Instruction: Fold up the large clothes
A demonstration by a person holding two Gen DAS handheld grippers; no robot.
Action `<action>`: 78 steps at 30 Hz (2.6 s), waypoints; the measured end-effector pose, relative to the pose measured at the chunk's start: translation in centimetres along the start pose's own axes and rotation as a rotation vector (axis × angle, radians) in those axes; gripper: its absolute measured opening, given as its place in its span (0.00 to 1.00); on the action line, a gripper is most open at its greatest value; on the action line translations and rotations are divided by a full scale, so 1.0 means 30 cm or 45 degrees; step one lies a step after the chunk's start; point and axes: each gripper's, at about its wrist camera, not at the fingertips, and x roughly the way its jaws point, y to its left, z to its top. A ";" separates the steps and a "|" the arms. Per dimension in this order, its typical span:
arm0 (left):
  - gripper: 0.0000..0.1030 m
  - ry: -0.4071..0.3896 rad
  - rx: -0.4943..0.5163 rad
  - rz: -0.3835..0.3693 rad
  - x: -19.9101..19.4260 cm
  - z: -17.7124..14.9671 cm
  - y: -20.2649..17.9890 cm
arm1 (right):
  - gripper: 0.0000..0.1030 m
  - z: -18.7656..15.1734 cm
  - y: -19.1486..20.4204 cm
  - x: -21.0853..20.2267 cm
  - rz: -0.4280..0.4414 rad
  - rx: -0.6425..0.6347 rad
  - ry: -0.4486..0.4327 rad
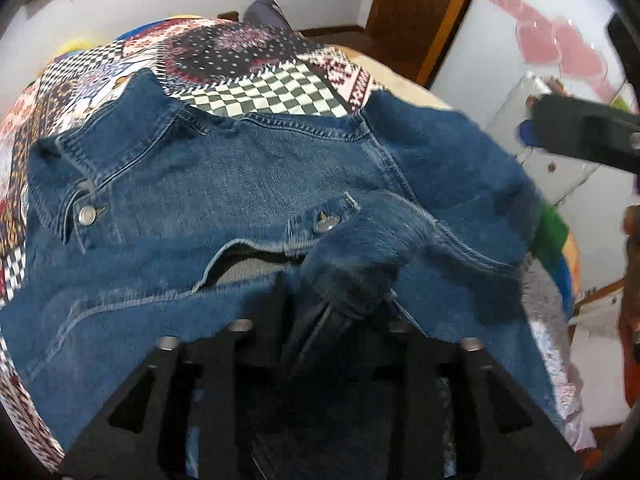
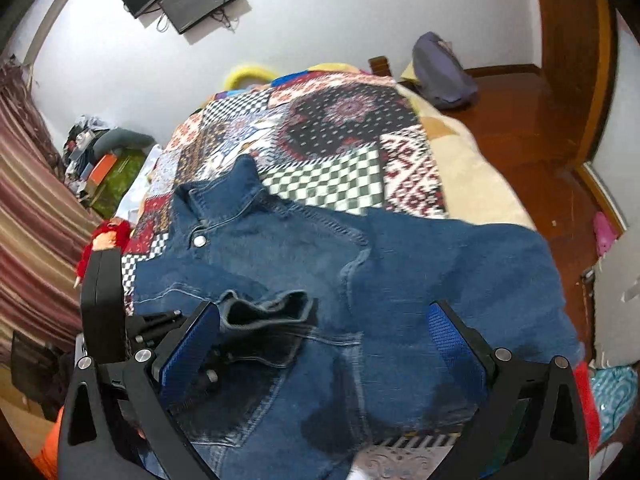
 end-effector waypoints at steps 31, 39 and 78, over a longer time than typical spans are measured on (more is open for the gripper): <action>0.95 -0.022 -0.786 0.364 -0.190 -0.602 0.913 | 0.36 -0.042 0.225 0.462 -0.045 -0.186 0.327; 0.95 -0.022 -0.754 0.418 -0.199 -0.622 0.895 | 0.34 0.071 0.373 0.281 -0.116 -0.460 0.024; 0.97 -0.369 -0.091 0.394 -0.350 -0.100 0.207 | 0.73 0.025 -0.067 -0.135 -0.302 -0.141 -0.112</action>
